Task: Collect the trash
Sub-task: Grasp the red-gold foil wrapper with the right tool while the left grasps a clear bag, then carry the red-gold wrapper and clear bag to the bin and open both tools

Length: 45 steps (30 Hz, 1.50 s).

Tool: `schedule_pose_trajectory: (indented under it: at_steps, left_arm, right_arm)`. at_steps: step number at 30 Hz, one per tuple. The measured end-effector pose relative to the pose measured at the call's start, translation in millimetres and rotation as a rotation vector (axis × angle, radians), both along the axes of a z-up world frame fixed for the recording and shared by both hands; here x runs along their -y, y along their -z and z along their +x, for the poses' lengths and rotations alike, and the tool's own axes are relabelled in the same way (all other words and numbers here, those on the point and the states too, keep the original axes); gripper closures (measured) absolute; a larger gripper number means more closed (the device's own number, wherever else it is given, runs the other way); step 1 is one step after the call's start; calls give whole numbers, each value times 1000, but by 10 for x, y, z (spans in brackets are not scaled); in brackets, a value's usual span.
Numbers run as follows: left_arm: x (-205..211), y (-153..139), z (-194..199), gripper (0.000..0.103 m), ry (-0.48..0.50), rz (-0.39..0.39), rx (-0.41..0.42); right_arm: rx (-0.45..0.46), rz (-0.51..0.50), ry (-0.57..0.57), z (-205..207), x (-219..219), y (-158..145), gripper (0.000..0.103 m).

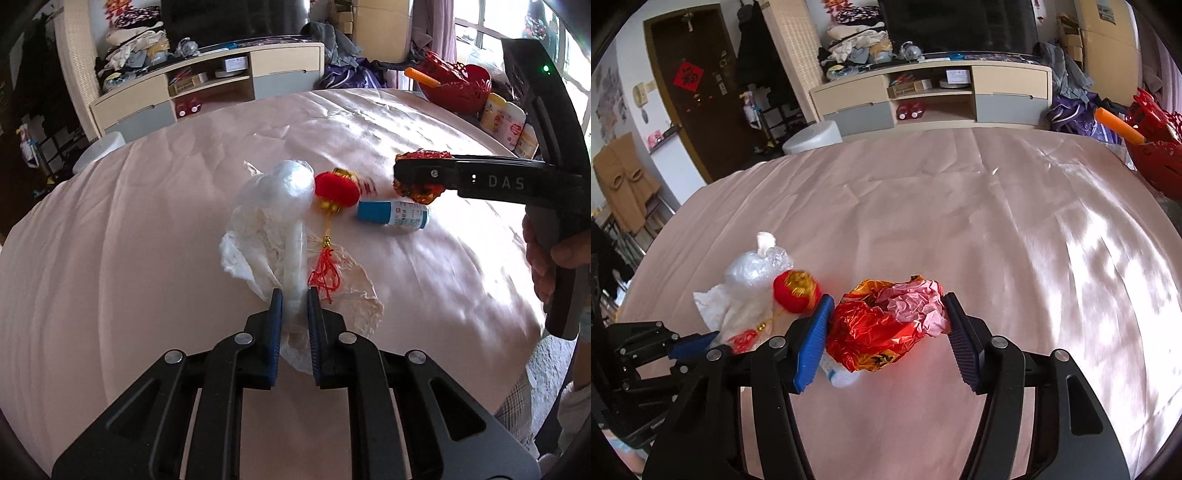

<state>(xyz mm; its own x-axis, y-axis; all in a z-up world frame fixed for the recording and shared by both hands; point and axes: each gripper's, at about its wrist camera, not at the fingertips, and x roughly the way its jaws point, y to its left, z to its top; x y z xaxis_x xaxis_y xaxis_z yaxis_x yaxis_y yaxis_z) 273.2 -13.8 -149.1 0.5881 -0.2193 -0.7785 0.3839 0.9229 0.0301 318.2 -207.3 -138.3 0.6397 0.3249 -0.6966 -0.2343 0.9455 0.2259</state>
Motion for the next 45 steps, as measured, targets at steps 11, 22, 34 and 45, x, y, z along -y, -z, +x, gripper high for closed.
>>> schedule_pose_trajectory:
  at_steps: [11,22,34,45]
  left_arm:
    - [-98,-40,-194,85,-26,-13,8]
    - [-101,10,-363,91,-36,-9,15]
    - [-135,-285,-1012,91,-41,-17,86]
    - [-96,-335,-1772,91,-77,-79,86]
  right_arm:
    - [59,5,-34,-324,-56,-212,42]
    - [78,5,-41,-552,-9,-266,42]
    - [129,27,-65,-1161,-5,-452,42]
    - [165,37,-76,-1897,13,-497,42]
